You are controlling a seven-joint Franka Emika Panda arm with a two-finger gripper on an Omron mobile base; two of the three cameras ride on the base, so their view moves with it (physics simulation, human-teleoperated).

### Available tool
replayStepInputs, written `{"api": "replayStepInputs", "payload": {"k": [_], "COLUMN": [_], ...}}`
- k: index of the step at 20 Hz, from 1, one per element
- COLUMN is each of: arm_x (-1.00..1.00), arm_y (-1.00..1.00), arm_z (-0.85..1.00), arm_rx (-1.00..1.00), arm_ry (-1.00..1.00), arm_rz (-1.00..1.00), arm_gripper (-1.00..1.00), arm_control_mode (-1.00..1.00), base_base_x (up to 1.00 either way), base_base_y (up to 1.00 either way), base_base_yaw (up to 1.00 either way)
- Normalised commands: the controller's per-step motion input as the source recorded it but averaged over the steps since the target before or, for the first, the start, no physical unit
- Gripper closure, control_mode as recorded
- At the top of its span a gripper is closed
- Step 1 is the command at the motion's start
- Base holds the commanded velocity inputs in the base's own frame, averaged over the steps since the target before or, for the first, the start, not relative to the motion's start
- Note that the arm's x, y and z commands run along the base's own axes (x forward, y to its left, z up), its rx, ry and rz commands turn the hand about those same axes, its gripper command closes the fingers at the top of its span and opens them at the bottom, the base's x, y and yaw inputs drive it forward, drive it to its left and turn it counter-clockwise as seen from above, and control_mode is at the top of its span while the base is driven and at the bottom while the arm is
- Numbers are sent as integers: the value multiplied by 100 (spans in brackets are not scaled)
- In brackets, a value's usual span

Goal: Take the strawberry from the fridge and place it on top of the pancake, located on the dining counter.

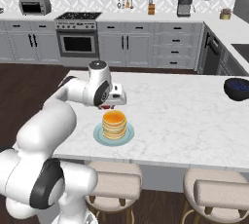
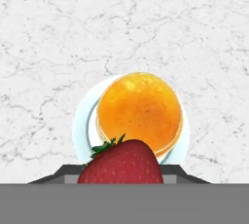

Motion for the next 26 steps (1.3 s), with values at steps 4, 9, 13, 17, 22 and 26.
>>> {"api": "replayStepInputs", "payload": {"k": [4, 9, 13, 17, 22, 26], "arm_x": [4, 15, 29, 30, 5, 0], "arm_y": [-12, -9, -5, -1, 0, -1], "arm_z": [-21, -26, -30, -21, -22, -8], "arm_rx": [0, -1, 0, 0, 0, 0], "arm_ry": [0, 0, 0, 0, 0, -1], "arm_rz": [0, 0, 0, 0, 0, 0], "arm_gripper": [100, 100, 100, 100, 100, 100], "arm_control_mode": [-100, -100, -100, -100, -100, -100], "base_base_x": [0, 0, 0, 0, 0, 0], "base_base_y": [0, 0, 0, 0, 0, 0], "base_base_yaw": [0, 0, 0, 0, 0, 0]}}
